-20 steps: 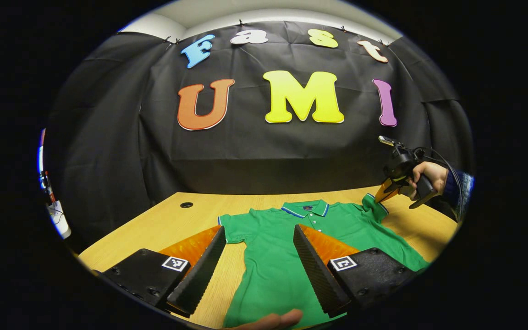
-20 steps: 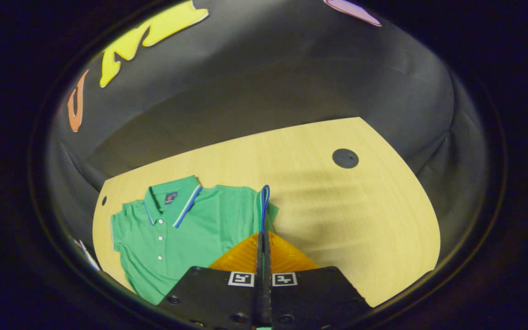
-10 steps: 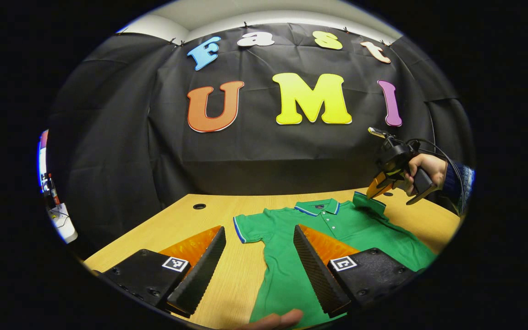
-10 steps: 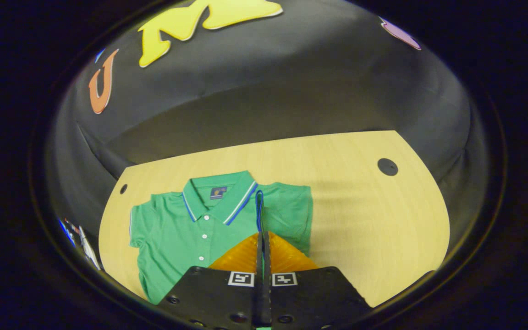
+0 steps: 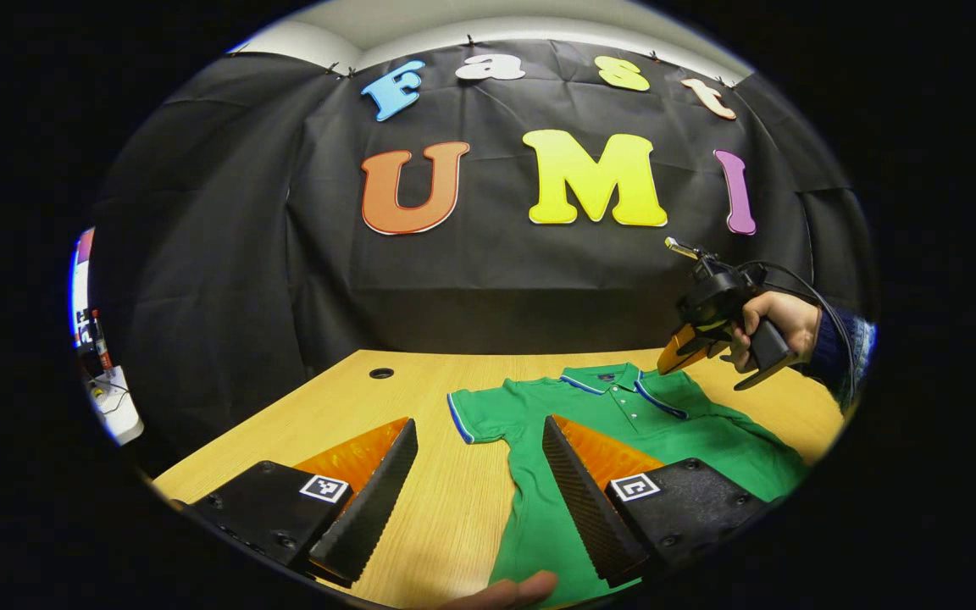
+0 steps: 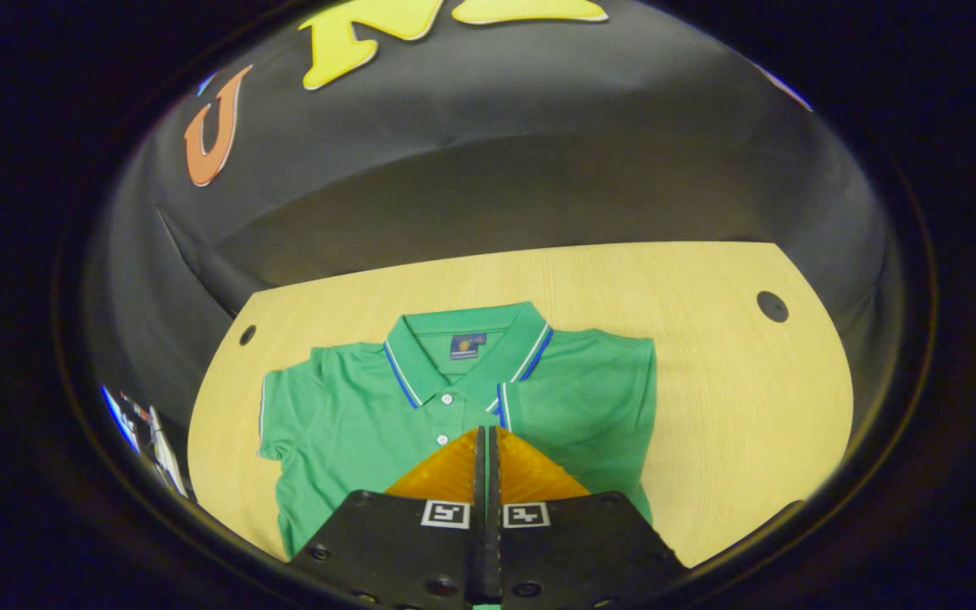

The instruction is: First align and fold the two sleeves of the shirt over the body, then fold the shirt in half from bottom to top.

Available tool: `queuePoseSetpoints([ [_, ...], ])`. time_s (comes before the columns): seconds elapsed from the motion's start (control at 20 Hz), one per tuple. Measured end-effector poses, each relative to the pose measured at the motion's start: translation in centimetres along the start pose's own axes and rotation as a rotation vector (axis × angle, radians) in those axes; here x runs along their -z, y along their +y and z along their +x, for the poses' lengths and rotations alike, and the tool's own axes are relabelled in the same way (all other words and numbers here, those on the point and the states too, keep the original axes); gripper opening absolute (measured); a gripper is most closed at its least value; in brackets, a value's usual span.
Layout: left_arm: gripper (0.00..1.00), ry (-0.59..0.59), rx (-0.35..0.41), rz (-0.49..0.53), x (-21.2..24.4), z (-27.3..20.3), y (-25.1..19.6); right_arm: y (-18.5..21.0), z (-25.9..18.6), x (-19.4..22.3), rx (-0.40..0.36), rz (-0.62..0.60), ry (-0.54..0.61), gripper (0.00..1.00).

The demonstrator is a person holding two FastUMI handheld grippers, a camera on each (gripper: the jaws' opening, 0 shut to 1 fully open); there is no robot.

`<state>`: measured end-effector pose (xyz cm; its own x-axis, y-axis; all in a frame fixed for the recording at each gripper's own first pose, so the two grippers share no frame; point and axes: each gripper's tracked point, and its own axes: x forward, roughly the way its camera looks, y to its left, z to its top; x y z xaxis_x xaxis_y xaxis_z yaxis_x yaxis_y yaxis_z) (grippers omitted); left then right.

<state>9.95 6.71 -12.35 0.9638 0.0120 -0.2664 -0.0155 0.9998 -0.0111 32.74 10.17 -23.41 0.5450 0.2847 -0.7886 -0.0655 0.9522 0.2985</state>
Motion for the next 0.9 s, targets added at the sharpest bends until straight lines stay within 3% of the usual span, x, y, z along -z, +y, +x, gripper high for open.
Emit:
queuePoseSetpoints([
  [0.15,0.96,-0.006,-0.012,0.013,-0.6,0.5,0.0,0.1,-1.3,-0.2,-0.011,-0.010,-0.022,0.05],
  [0.2,0.96,-0.016,-0.018,0.018,-1.1,0.7,0.1,0.2,-2.1,-0.4,-0.018,-0.014,-0.031,0.26],
  [0.35,0.96,-0.024,-0.037,-0.010,-2.4,2.3,0.5,0.1,-4.9,-0.8,-0.041,-0.026,-0.088,0.57],
  [0.4,0.95,-0.021,-0.042,-0.034,-2.8,2.9,0.6,0.1,-6.0,-0.8,-0.049,-0.033,-0.109,0.84],
  [0.45,0.96,-0.030,-0.044,-0.058,-3.4,3.4,0.7,-0.1,-7.1,-0.7,-0.050,-0.050,-0.129,0.80],
  [0.5,0.96,-0.038,-0.043,-0.077,-4.0,4.3,0.8,-0.3,-8.2,-0.4,-0.050,-0.071,-0.148,0.93],
  [0.55,0.95,-0.045,-0.040,-0.086,-4.5,5.4,0.9,-0.3,-9.4,0.0,-0.055,-0.091,-0.171,0.96],
  [0.6,0.95,-0.043,-0.048,-0.081,-4.8,6.3,1.2,-0.5,-10.6,0.2,-0.053,-0.109,-0.195,0.92],
  [0.65,0.96,-0.032,-0.057,-0.070,-4.8,7.5,1.6,-0.7,-11.9,0.6,-0.049,-0.121,-0.225,0.96],
  [0.75,0.96,-0.007,-0.075,-0.062,-4.8,10.1,2.3,-1.3,-14.4,1.2,-0.040,-0.134,-0.291,0.92],
  [0.9,0.95,0.059,-0.077,-0.071,-3.4,14.2,3.1,-2.3,-18.0,2.8,-0.030,-0.170,-0.366,0.96],
])
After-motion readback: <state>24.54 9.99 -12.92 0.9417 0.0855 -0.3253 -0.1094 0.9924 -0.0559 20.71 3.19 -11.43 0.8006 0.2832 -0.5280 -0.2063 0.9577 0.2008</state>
